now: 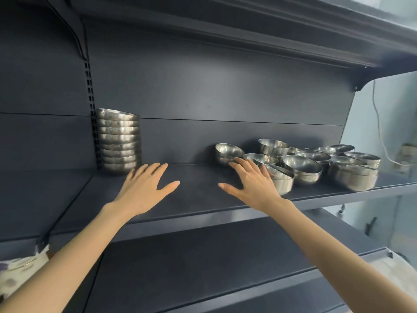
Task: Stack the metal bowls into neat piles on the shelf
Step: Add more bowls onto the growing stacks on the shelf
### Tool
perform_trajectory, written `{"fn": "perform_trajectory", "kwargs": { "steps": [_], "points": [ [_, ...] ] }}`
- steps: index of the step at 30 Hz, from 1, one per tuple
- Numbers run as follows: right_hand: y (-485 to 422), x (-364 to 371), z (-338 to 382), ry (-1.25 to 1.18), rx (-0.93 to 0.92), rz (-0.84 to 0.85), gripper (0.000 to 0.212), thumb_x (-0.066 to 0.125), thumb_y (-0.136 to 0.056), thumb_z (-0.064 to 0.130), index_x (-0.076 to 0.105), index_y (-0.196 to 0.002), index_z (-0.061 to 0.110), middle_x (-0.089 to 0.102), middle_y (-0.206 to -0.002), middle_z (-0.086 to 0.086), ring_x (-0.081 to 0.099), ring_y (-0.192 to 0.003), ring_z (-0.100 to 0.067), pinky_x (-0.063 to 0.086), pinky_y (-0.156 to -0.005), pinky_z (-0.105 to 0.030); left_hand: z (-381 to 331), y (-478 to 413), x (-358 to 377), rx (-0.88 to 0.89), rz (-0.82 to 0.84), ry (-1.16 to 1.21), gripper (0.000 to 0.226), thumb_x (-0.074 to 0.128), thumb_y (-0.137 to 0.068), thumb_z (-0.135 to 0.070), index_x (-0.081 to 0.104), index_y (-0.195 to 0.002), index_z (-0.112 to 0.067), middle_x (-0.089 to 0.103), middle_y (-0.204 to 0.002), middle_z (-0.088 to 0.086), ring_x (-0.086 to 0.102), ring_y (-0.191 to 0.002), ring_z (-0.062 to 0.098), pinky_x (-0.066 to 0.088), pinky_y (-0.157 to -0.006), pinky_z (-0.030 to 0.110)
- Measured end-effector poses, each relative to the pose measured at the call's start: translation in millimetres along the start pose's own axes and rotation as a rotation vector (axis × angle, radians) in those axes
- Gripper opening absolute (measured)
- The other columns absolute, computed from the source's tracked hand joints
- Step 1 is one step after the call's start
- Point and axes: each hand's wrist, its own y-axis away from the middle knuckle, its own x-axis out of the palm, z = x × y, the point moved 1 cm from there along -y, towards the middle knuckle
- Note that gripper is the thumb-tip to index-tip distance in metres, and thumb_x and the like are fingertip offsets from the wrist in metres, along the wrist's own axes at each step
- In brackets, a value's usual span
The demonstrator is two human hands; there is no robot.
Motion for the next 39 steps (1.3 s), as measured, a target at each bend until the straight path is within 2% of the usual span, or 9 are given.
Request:
{"fn": "perform_trajectory", "kwargs": {
  "steps": [5,15,21,24,26,29,31,34,39],
  "points": [
    [19,-18,-48,-0.062,0.093,-0.086,0.076,0.044,-0.088,0.067,0.029,-0.149,0.026,0.023,-0.158,0.003,0.016,-0.147,-0.02,0.015,-0.118,-0.051,-61,-5,3,0.083,-0.004,0.153,0.071,0.028,-0.095,-0.062,0.02,-0.153,-0.023,0.02,-0.159,-0.006,0.018,-0.146,0.014,0.018,-0.115,0.035],
    [24,-15,-111,-0.373,0.4,0.005,0.098,0.054,-0.078,0.069,0.019,-0.153,0.017,0.017,-0.16,-0.001,0.027,-0.143,-0.022,0.03,-0.113,-0.044,-134,-71,12,0.239,0.102,0.506,0.069,0.038,-0.094,-0.06,0.021,-0.152,-0.026,0.022,-0.158,-0.008,0.024,-0.144,0.015,0.026,-0.114,0.038],
    [11,2,-131,-0.503,0.441,0.037,0.104,0.07,-0.075,0.057,0.02,-0.152,0.01,0.034,-0.152,-0.007,0.032,-0.14,-0.02,0.028,-0.11,-0.027,-163,-113,36,0.243,0.221,0.788,0.082,0.053,-0.087,-0.059,0.023,-0.152,-0.019,0.025,-0.158,-0.005,0.024,-0.144,0.013,0.023,-0.114,0.031],
    [7,8,-136,-0.575,0.442,0.049,0.091,0.075,-0.079,0.042,0.026,-0.149,0.011,0.051,-0.129,0.007,0.049,-0.112,-0.005,0.034,-0.087,-0.008,-173,-122,49,0.219,0.283,0.872,0.088,0.06,-0.082,-0.059,0.023,-0.151,-0.018,0.027,-0.157,-0.005,0.026,-0.143,0.014,0.024,-0.116,0.035],
    [5,11,-139,-0.657,0.442,0.058,0.092,0.076,-0.08,0.035,0.023,-0.15,0.009,0.045,-0.132,0.011,0.042,-0.117,-0.002,0.029,-0.088,-0.007,-178,-126,55,0.208,0.306,0.891,0.093,0.063,-0.078,-0.059,0.023,-0.151,-0.018,0.029,-0.155,-0.006,0.027,-0.142,0.013,0.025,-0.116,0.034],
    [1,18,-148,-0.757,0.466,0.066,0.122,0.079,-0.066,0.047,0.006,-0.154,0.004,0.033,-0.15,0.006,0.031,-0.138,-0.01,0.027,-0.108,-0.018,-185,-132,60,0.176,0.336,0.898,0.087,0.066,-0.082,-0.051,0.023,-0.15,-0.018,0.044,-0.137,-0.018,0.037,-0.134,0.008,0.031,-0.104,0.022],
    [-1,23,-149,-0.809,0.471,0.088,0.116,0.079,-0.072,0.04,0.005,-0.153,0.003,0.032,-0.144,0.01,0.029,-0.137,-0.007,0.026,-0.102,-0.014,-188,-134,61,0.157,0.35,0.891,0.088,0.067,-0.081,-0.049,0.023,-0.15,-0.017,0.049,-0.112,-0.023,0.047,-0.114,0.001,0.034,-0.089,0.016],
    [-5,31,-152,-0.866,0.462,0.103,0.11,0.081,-0.075,0.03,0.008,-0.153,0.002,0.037,-0.148,0.001,0.033,-0.136,-0.009,0.028,-0.1,-0.015,-192,-137,65,0.133,0.322,0.879,0.099,0.071,-0.076,-0.051,0.018,-0.152,-0.016,0.05,-0.103,-0.015,0.049,-0.097,-0.003,0.037,-0.078,0.012],
    [-12,35,-156,-0.942,0.407,0.106,0.116,0.085,-0.066,0.036,0.013,-0.152,0.007,0.047,-0.138,0.005,0.041,-0.133,-0.011,0.034,-0.107,-0.024,-190,-136,68,0.046,0.294,0.833,0.057,0.075,-0.076,-0.045,0.044,-0.121,-0.031,0.044,-0.092,-0.023,0.048,-0.087,-0.004,0.038,-0.068,0.009]
  ]
}}
